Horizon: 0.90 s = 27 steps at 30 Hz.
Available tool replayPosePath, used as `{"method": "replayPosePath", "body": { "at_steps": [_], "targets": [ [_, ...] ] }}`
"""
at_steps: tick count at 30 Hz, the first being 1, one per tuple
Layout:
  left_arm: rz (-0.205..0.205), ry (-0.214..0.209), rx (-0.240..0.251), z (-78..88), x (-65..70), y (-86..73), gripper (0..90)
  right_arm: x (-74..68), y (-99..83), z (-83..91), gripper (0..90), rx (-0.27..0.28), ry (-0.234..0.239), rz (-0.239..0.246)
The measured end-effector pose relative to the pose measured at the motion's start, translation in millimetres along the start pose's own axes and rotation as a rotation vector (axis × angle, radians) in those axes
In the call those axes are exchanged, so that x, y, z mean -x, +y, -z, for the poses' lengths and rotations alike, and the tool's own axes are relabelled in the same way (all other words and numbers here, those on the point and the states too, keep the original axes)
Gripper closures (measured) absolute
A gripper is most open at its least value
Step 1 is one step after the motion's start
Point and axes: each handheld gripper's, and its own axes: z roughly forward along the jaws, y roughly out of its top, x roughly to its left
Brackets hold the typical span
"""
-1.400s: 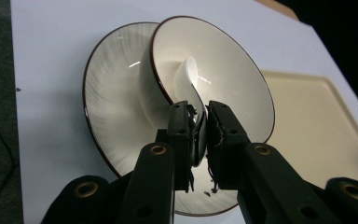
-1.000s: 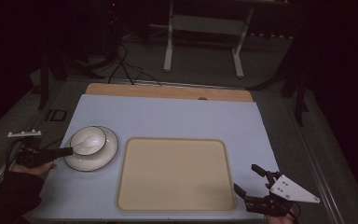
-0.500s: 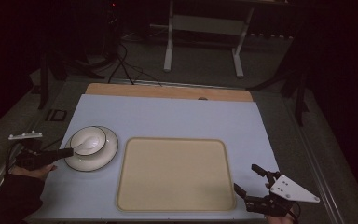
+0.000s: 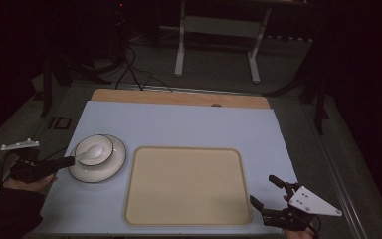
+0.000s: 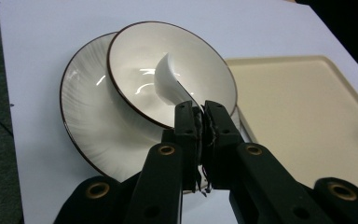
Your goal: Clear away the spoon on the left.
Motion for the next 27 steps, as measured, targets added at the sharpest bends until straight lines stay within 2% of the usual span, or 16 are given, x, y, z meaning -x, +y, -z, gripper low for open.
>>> {"method": "replayPosePath", "body": {
  "at_steps": [6, 13, 14, 23, 27],
  "targets": [
    [0.011, 0.017, 0.025, 6.7, 3.0, 0.2, 85.6, -0.1, 0.0, -0.1, 13.5, -0.001, -0.001, -0.001],
    [-0.009, 0.016, 0.042, 11.6, 16.5, 2.2, 85.6, 0.2, -0.3, -0.9, 13.5, -0.004, 0.002, -0.007],
    [-0.01, 0.026, 0.043, 12.8, 17.8, 3.1, 85.7, 0.3, -0.4, -0.8, 13.5, -0.003, 0.001, -0.006],
    [-0.02, 0.015, 0.064, 23.5, 25.5, 7.7, 85.6, -1.0, 0.0, -1.2, 13.5, -0.004, 0.004, 0.004],
    [-0.023, 0.032, 0.083, 28.0, 30.2, 9.1, 85.6, -0.7, -0.1, -1.4, 13.5, -0.005, 0.004, 0.002]
  ]
}}
